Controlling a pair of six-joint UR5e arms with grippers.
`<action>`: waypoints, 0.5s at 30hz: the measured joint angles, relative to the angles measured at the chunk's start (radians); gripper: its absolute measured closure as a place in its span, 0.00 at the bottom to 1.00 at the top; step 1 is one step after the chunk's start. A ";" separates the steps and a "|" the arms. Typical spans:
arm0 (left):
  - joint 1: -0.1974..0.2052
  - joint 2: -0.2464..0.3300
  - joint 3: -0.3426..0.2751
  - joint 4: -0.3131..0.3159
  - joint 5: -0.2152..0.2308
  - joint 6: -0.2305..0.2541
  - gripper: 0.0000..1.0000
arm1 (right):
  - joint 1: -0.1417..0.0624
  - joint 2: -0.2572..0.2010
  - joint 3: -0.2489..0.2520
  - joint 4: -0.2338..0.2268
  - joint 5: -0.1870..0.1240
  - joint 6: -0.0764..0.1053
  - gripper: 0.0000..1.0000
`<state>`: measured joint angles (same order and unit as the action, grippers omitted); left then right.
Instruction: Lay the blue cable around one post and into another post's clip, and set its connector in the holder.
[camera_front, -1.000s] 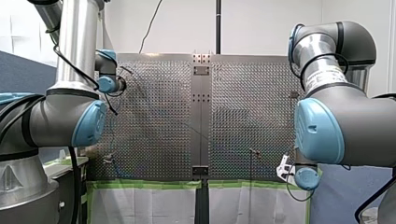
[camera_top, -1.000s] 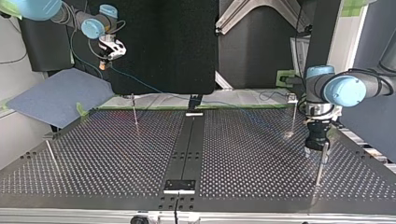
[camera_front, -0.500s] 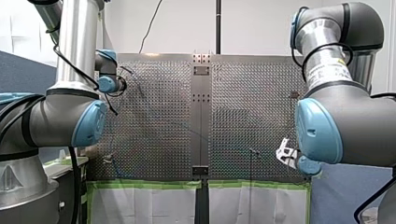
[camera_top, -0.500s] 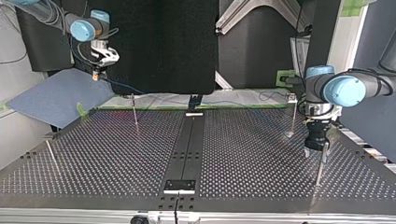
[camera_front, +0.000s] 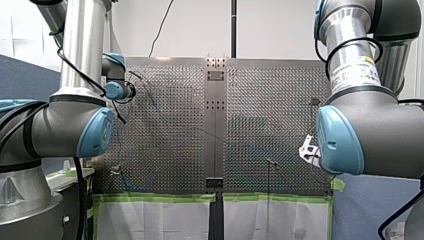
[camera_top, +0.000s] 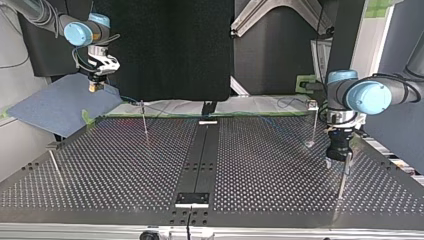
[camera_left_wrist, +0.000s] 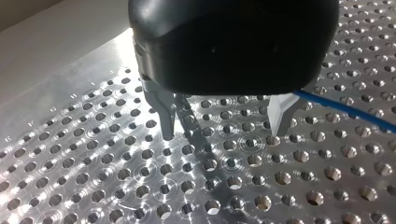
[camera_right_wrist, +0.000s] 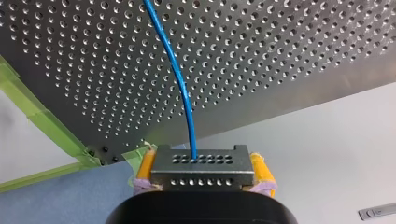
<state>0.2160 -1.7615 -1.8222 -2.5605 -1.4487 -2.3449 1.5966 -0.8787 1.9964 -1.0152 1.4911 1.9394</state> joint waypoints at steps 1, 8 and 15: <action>0.000 0.000 0.000 -0.001 0.000 0.000 0.00 | 0.001 0.001 0.000 0.001 -0.001 -0.002 1.00; 0.000 0.000 0.000 -0.015 -0.005 0.008 0.00 | 0.014 0.007 0.000 0.013 -0.005 -0.038 1.00; 0.002 0.000 0.000 -0.037 -0.026 0.007 0.00 | 0.027 0.037 0.000 0.032 -0.009 -0.071 1.00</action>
<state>0.2177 -1.7615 -1.8224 -2.5972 -1.4746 -2.3378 1.6237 -0.8419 1.9966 -0.9831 1.4823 1.8683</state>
